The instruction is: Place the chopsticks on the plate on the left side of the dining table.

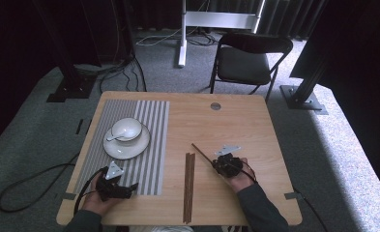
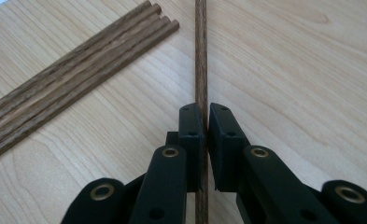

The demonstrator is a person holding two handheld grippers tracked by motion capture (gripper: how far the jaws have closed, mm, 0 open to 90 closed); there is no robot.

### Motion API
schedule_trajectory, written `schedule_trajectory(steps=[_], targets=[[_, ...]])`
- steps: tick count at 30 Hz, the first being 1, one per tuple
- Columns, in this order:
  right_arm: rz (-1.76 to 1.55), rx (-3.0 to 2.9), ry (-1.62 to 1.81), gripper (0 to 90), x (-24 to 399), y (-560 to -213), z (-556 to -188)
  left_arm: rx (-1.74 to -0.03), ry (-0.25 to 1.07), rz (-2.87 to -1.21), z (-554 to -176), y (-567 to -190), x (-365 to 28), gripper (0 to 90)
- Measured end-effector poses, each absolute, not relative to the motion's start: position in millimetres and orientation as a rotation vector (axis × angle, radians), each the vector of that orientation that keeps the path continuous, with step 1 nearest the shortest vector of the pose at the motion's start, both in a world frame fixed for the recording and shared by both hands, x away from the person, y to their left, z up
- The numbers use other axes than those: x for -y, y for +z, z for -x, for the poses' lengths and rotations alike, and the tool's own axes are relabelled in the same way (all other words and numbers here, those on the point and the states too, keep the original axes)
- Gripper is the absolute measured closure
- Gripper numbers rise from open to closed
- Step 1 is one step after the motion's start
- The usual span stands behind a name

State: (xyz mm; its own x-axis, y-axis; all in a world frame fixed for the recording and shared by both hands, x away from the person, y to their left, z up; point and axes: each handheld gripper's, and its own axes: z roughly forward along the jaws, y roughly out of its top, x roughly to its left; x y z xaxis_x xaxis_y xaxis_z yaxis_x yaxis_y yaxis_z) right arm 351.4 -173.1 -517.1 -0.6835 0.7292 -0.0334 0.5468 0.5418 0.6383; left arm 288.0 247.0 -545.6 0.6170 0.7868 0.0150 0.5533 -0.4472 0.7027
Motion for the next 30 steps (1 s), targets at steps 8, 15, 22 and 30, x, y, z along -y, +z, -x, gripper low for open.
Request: schedule_trajectory(steps=[8,15,22,30], targets=[[-0.993,-2.496,0.893,84.0,166.7,-510.6,-355.3,-1.047,0.449,-2.17,-288.0,-545.5,-247.0,10.2],[-0.947,-2.502,0.908,84.0,160.6,-502.9,-360.4,-1.047,0.449,-2.17,-288.0,-545.6,-247.0,10.2],[-0.881,-2.511,0.932,84.0,155.9,-496.3,-363.0,-1.048,0.449,-2.17,-288.0,-545.5,-247.0,10.2],[-0.823,-2.533,0.954,84.1,148.0,-493.6,-367.5,-1.048,0.449,-2.17,-288.0,-545.6,-247.0,10.3]])
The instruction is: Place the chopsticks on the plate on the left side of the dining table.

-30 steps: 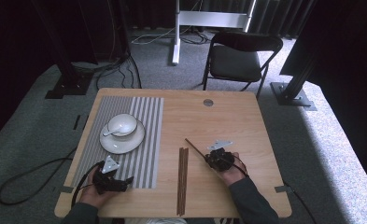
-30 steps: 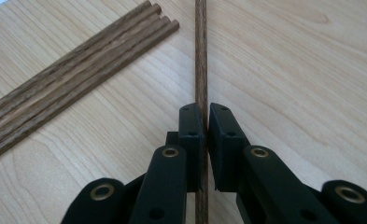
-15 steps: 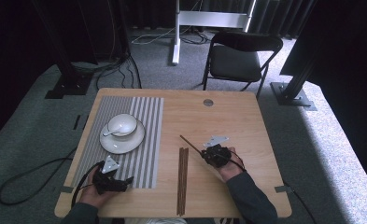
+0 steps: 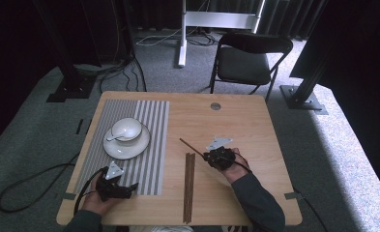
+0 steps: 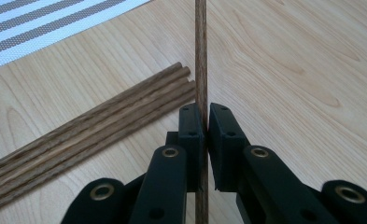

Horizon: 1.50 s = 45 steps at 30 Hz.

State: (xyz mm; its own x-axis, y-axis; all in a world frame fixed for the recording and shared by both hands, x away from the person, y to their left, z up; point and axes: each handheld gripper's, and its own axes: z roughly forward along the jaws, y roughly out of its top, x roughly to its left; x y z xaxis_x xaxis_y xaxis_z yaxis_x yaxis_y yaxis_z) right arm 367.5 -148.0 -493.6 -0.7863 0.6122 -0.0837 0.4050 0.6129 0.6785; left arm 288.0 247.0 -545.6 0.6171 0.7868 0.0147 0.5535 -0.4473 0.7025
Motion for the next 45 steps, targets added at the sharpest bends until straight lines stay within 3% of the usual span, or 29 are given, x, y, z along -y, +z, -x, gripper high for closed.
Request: schedule_trajectory(steps=[45], targets=[[-0.517,-2.623,1.044,84.1,95.7,-480.0,-384.6,-1.048,0.449,-2.17,-288.0,-545.5,-247.0,10.2]])
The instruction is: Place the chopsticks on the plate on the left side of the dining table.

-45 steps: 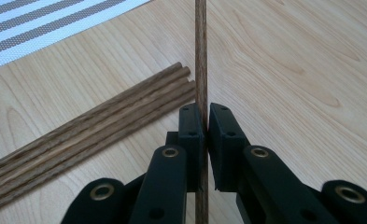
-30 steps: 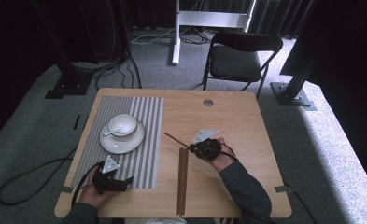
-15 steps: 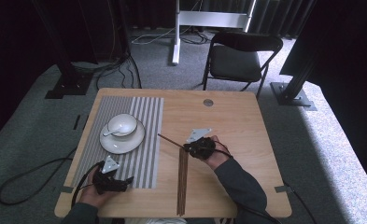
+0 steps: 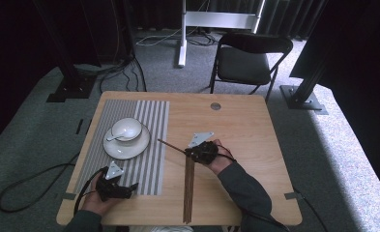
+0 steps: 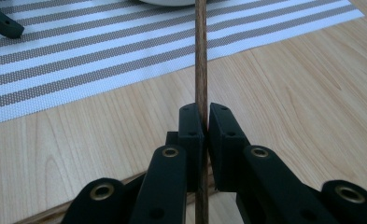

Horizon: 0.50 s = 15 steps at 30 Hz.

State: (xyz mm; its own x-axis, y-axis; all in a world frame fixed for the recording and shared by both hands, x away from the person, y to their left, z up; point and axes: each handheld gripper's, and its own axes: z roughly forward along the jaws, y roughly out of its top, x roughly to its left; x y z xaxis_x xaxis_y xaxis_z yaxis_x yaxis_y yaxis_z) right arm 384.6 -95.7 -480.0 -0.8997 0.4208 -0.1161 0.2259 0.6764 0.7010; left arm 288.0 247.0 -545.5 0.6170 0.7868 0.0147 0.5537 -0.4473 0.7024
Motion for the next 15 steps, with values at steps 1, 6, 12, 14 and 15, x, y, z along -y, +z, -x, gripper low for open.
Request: schedule_trajectory(steps=[1,6,12,14,15], targets=[[-0.515,-2.624,1.047,84.1,94.5,-480.0,-384.5,-1.048,0.449,-2.17,-288.0,-545.5,-247.0,10.3],[-0.489,-2.629,1.048,84.1,89.3,-478.8,-384.7,-1.048,0.449,-2.17,-288.0,-545.6,-247.0,10.3],[-0.466,-2.633,1.053,84.1,85.1,-478.4,-385.7,-1.048,0.449,-2.17,-288.0,-545.6,-247.0,10.3],[-0.465,-2.634,1.052,84.1,84.3,-478.4,-385.8,-1.048,0.449,-2.169,-288.0,-545.6,-247.0,10.3],[-0.461,-2.637,1.054,84.1,83.5,-478.5,-385.9,-1.048,0.449,-2.17,-288.0,-545.6,-247.0,10.3]])
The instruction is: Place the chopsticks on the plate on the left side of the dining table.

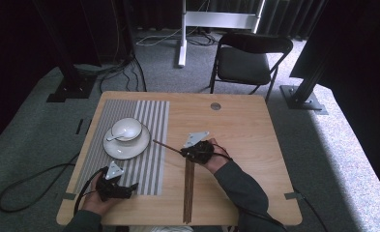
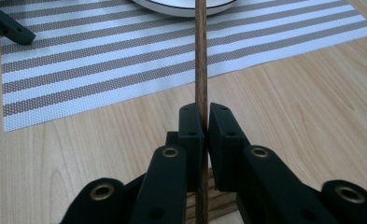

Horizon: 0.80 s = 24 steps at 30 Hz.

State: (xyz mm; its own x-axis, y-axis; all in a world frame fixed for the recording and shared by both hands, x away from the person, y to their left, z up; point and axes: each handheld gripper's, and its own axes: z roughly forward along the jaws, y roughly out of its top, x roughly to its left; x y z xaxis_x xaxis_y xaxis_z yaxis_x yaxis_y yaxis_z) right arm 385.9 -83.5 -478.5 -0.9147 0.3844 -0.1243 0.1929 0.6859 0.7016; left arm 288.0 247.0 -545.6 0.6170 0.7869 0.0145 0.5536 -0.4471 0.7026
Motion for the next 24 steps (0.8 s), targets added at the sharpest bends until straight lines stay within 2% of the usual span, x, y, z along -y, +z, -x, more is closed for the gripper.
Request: schedule_trajectory(steps=[24], targets=[[-0.376,-2.672,1.046,84.1,63.6,-478.1,-389.3,-1.048,0.448,-2.17,-288.0,-545.6,-247.0,10.3]])
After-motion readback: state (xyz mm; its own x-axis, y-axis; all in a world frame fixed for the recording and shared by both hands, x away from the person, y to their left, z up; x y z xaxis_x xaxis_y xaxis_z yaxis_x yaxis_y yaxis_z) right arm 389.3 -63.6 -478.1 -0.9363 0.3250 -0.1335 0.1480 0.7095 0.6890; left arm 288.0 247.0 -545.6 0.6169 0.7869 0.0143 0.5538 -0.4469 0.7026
